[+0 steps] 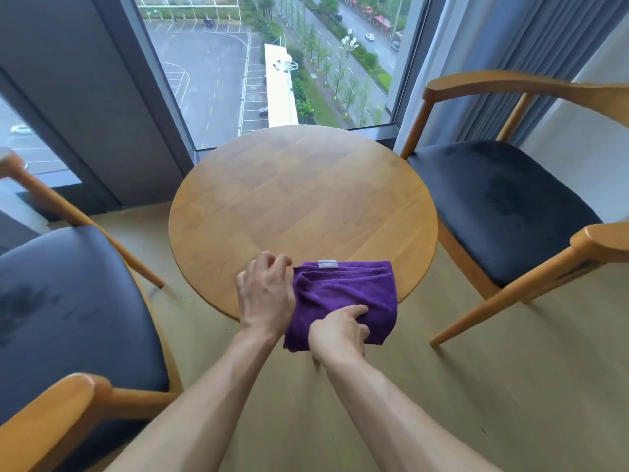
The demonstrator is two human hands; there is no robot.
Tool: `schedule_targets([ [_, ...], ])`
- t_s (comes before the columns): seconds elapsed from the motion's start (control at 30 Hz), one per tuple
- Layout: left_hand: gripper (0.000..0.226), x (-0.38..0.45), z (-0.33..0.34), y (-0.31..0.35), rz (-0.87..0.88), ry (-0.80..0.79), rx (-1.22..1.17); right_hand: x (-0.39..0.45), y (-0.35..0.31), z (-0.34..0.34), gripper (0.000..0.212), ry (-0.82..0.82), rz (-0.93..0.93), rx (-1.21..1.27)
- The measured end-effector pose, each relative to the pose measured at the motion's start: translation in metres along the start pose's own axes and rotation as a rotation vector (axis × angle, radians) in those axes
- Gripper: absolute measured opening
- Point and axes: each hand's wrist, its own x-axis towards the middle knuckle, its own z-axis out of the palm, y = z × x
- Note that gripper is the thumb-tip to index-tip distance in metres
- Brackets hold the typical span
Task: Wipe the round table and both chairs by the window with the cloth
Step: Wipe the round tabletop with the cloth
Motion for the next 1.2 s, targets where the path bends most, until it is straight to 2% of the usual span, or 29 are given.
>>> schedule_targets([
  [0.07, 0.006, -0.017, -0.008, -0.003, -0.044, 0.073, -0.003, -0.005, -0.002, 0.001, 0.082, -0.028, -0.024, -0.048],
  [0.17, 0.02, -0.041, -0.008, -0.003, -0.113, -0.014, -0.078, -0.014, -0.006, 0.009, 0.077, -0.063, -0.079, -0.081],
  [0.3, 0.029, -0.046, -0.007, -0.005, -0.08, -0.131, 0.048, -0.019, -0.009, 0.013, 0.069, -0.072, -0.143, -0.17],
  [0.37, 0.031, -0.049, -0.006, -0.001, -0.075, -0.161, 0.103, -0.016, -0.009, 0.005, 0.051, -0.075, -0.211, -0.272],
  [0.43, 0.025, -0.054, 0.001, 0.005, -0.084, -0.178, 0.234, -0.008, -0.008, -0.009, 0.016, -0.024, -0.342, -0.422],
  [0.47, 0.031, -0.058, 0.005, 0.007, -0.11, -0.18, 0.291, -0.003, -0.01, -0.018, 0.005, 0.028, -0.405, -0.491],
  [0.57, 0.059, -0.065, 0.014, 0.009, -0.174, -0.16, 0.338, 0.017, -0.019, -0.038, 0.013, 0.184, -0.516, -0.584],
  [0.7, 0.053, -0.066, 0.007, -0.001, -0.222, -0.086, 0.332, 0.048, -0.027, -0.048, 0.031, 0.31, -0.632, -0.579],
  [0.8, 0.051, -0.064, -0.01, -0.028, -0.29, -0.05, 0.299, 0.069, -0.031, -0.051, 0.035, 0.281, -0.634, -0.675],
  [0.93, 0.054, -0.053, -0.024, -0.048, -0.495, 0.01, -0.002, 0.084, -0.031, -0.046, 0.031, 0.334, -0.608, -0.732],
  [1.0, 0.055, -0.046, -0.015, -0.035, -0.635, 0.051, -0.134, 0.089, -0.036, -0.043, 0.038, 0.372, -0.652, -0.75],
  [1.1, 0.074, -0.04, 0.009, -0.003, -0.818, 0.076, -0.269, 0.1, -0.036, -0.04, 0.055, 0.299, -0.696, -0.775],
  [1.2, 0.083, -0.023, 0.025, 0.008, -0.916, 0.126, -0.246, 0.11, -0.036, -0.034, 0.051, 0.297, -0.759, -0.788],
])
